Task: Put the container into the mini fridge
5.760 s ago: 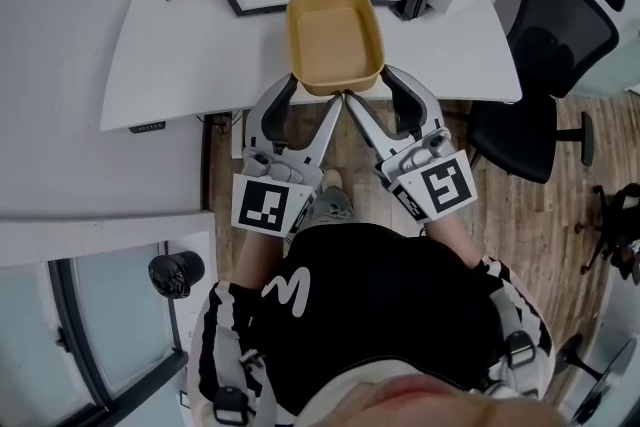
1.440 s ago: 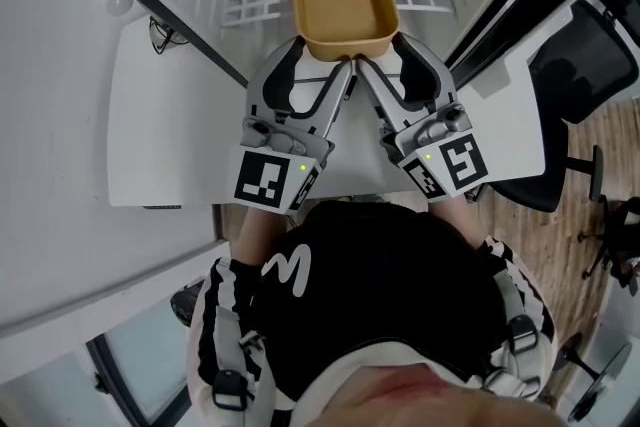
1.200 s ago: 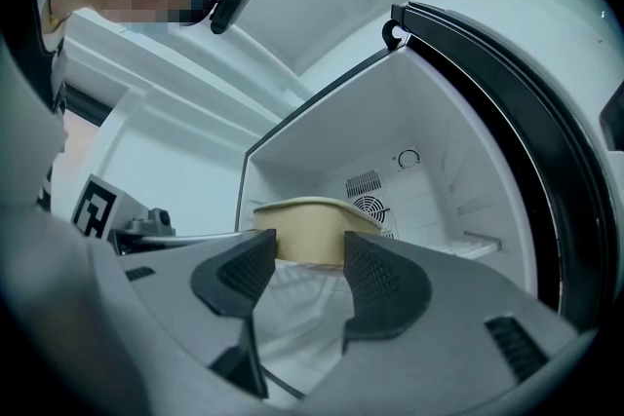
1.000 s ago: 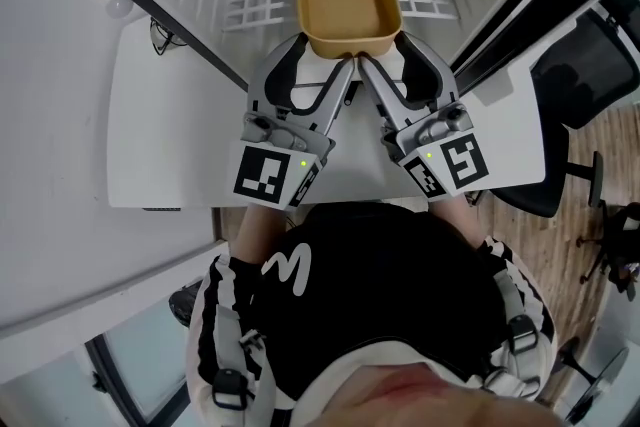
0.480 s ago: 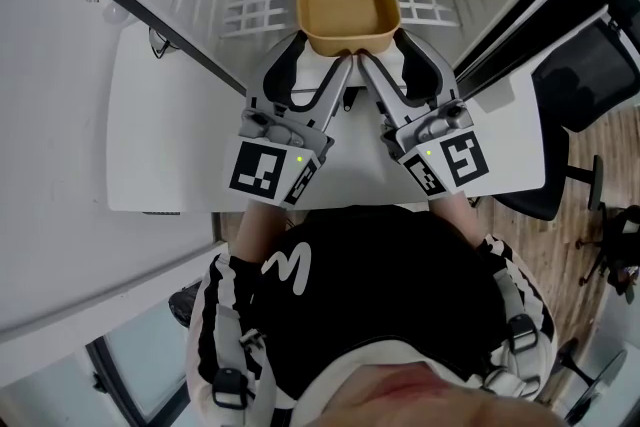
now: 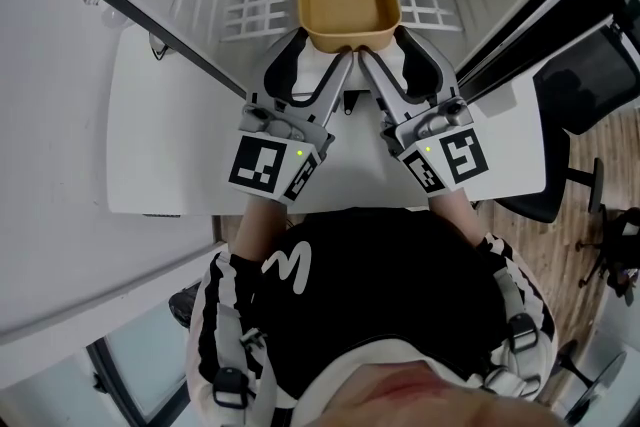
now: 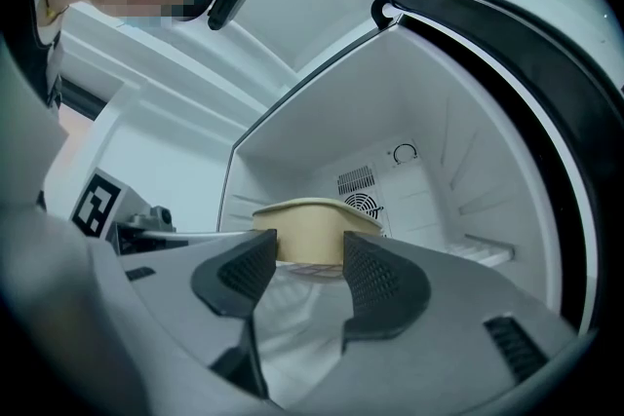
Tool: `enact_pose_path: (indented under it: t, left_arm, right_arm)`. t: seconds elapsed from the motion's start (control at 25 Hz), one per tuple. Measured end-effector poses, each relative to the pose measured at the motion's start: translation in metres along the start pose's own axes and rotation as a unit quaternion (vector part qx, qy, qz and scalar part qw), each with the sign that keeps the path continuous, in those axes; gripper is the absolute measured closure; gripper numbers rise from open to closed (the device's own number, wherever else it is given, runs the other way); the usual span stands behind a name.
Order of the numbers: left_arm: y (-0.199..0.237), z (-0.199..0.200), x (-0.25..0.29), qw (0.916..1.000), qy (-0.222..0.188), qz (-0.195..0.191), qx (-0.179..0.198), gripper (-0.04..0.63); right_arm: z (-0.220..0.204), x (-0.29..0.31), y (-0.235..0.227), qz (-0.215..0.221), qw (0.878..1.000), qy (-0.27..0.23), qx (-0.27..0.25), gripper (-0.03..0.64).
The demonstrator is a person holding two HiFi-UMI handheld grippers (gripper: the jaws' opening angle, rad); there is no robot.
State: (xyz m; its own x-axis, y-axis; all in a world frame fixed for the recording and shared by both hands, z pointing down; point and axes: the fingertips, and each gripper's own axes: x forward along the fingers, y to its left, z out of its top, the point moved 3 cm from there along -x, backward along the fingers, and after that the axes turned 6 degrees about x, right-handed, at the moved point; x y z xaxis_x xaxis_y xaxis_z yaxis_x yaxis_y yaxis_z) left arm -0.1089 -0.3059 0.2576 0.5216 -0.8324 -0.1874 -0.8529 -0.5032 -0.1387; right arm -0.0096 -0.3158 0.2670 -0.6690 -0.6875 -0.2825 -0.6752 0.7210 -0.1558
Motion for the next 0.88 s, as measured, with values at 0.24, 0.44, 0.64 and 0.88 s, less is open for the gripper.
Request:
enact_pose_path:
  t: [0.24, 0.44, 0.64, 0.88]
  left_arm:
    - [0.008, -0.003, 0.009, 1.0, 0.006, 0.0, -0.005, 0.357]
    - [0.011, -0.005, 0.013, 0.9999, 0.01, -0.001, -0.003, 0.357]
    - [0.014, -0.009, 0.017, 0.9998, 0.017, 0.001, -0.004, 0.357]
    - [0.017, -0.01, 0.021, 0.9996, 0.021, 0.0, -0.017, 0.357]
  right_arm:
    - [-0.002, 0.009, -0.007, -0.004, 1.0, 0.007, 0.003, 0.396]
    - [-0.004, 0.013, -0.01, -0.006, 1.0, 0.01, 0.003, 0.396]
    - [-0.007, 0.017, -0.014, -0.008, 1.0, 0.012, 0.003, 0.396]
    - [-0.006, 0.02, -0.017, -0.011, 1.0, 0.017, 0.004, 0.397]
